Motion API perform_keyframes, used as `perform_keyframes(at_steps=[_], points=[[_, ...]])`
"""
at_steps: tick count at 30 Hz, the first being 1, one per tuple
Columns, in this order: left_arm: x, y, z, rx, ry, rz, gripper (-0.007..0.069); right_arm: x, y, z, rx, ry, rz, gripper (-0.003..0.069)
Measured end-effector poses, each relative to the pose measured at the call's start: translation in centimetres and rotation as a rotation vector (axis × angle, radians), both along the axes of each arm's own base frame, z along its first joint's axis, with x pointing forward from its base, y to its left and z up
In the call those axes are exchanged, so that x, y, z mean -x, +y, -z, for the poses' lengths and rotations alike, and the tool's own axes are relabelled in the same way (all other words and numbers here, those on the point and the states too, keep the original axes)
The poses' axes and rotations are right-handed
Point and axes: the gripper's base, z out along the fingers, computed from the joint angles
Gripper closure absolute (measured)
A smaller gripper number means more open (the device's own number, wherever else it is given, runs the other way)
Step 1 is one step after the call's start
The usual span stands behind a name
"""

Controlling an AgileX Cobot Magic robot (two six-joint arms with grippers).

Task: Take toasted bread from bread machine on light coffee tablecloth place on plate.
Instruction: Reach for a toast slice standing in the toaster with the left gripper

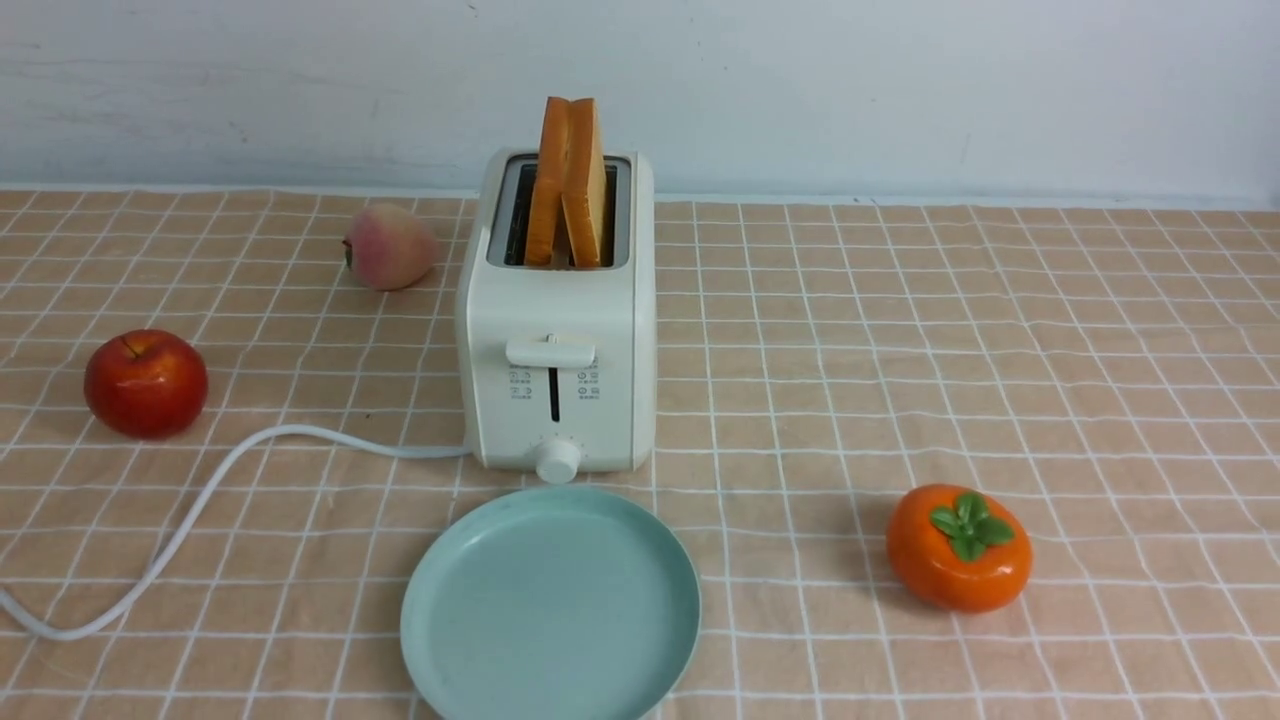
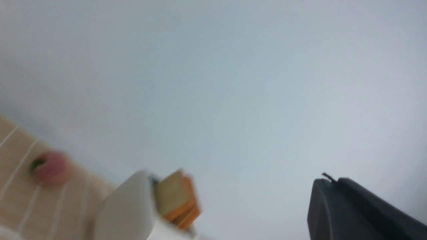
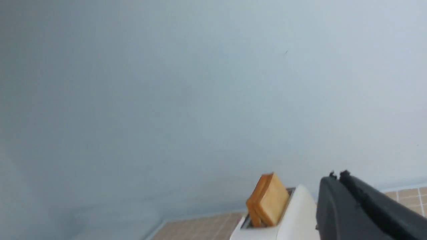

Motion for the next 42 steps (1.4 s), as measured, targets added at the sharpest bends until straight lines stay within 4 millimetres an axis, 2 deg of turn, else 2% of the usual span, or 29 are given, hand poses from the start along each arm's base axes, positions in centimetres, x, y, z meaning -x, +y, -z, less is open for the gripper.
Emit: perform_keyframes(at_steps=[2,5,6,8,11,12,14,18,21,23,24,30,33,37,38,39,42], points=[[-2.4,-0.6,-1.2,-0.206,0.317,0.056,0.0638,-2.2,0.9,-0.7,0.073,0.145,-0.109,0.0669],[-5.3,-1.1,-0.8,-0.377,0.623,0.148,0.0638,-4.7,1.4,0.3,0.141,0.324,-0.196,0.0663],[-6.6,-1.3,-0.5,-0.438,0.737,0.199,0.0638,-5.9,1.6,1.2,0.189,0.421,-0.229,0.0662],[-8.7,-1.5,0.2,-0.487,0.847,0.255,0.0638,-7.2,1.5,2.5,0.248,0.544,-0.251,0.0661],[-11.8,-2.2,1.5,-0.525,0.924,0.349,0.0638,-8.7,0.8,4.6,0.335,0.752,-0.215,0.0659],[-11.8,-2.2,1.5,-0.526,0.918,0.353,0.0638,-8.8,0.8,4.6,0.327,0.760,-0.214,0.0659],[-13.9,-2.9,2.2,-0.541,0.904,0.423,0.0638,-9.4,-0.4,6.1,0.389,0.917,-0.118,0.0659],[-16.2,-3.5,2.4,-0.532,0.810,0.451,0.0638,-9.4,-1.5,6.9,0.436,1.004,-0.006,0.0657],[-17.5,-3.7,2.3,-0.511,0.733,0.434,0.0638,-9.3,-1.6,7.0,0.444,1.013,0.013,0.0656],[-19.3,-3.9,2.0,-0.514,0.648,0.418,0.0638,-9.3,-1.6,7.0,0.444,1.014,0.013,0.0655],[-19.3,-3.9,2.0,-0.516,0.641,0.418,0.0638,-9.3,-1.6,7.0,0.442,1.014,0.012,0.0655],[-24.5,-5.0,0.7,-0.531,0.519,0.476,0.0638,-9.4,-1.5,6.9,0.426,1.003,0.006,0.0650],[-27.2,-5.6,0.8,-0.513,0.507,0.492,0.0630,-9.4,-1.3,6.8,0.406,0.997,-0.005,0.0646],[-30.6,-7.8,1.8,-0.588,0.466,0.530,0.0559,-9.4,-1.0,6.7,0.366,0.991,-0.034,0.0643],[-30.9,-8.1,2.0,-0.590,0.466,0.535,0.0548,-9.4,-1.0,6.7,0.365,0.990,-0.034,0.0643],[-32.0,-8.9,2.7,-0.607,0.458,0.531,0.0504,-9.5,-0.9,6.6,0.359,0.989,-0.037,0.0640],[-33.7,-9.8,4.2,-0.613,0.452,0.490,0.0421,-9.5,-0.9,6.6,0.353,0.988,-0.041,0.0638]])
